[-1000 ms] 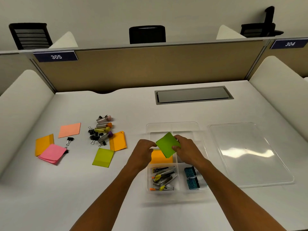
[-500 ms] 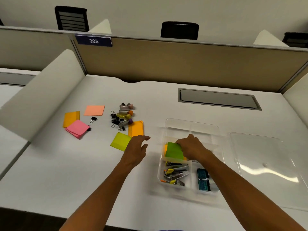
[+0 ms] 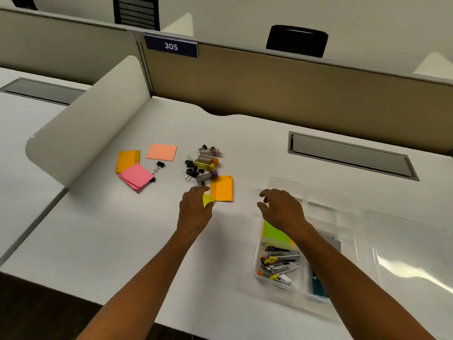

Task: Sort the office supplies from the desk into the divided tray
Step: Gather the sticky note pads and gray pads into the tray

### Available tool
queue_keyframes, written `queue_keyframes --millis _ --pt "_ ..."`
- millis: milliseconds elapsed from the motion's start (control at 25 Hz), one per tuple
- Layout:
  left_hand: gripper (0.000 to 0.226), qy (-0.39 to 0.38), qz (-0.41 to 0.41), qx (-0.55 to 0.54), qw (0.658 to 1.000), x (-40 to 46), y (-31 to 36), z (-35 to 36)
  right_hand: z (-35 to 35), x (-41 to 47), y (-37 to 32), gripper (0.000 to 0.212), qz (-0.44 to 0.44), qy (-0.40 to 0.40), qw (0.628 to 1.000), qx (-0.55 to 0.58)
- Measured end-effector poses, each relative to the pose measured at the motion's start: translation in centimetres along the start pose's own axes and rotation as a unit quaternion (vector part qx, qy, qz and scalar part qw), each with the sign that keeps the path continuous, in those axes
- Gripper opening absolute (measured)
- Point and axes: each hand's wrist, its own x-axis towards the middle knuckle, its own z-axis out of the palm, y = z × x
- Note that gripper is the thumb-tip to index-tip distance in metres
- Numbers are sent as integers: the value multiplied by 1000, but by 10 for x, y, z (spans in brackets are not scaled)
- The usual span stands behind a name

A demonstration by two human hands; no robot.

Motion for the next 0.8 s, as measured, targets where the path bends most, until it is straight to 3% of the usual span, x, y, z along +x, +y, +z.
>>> queue_keyframes --millis 240,440,680,800 --pt "75 -38 -62 97 993 12 -26 -7 22 27 -50 48 -16 0 1000 22" --pt "96 -85 -96 122 984 20 -37 -1 43 50 -78 53 31 -29 999 34" --pt "103 -81 -57 185 978 18 -47 7 64 76 -94 78 107 -49 992 43" --pt "102 -94 -71 163 980 21 -51 6 70 83 -98 83 142 -61 988 23"
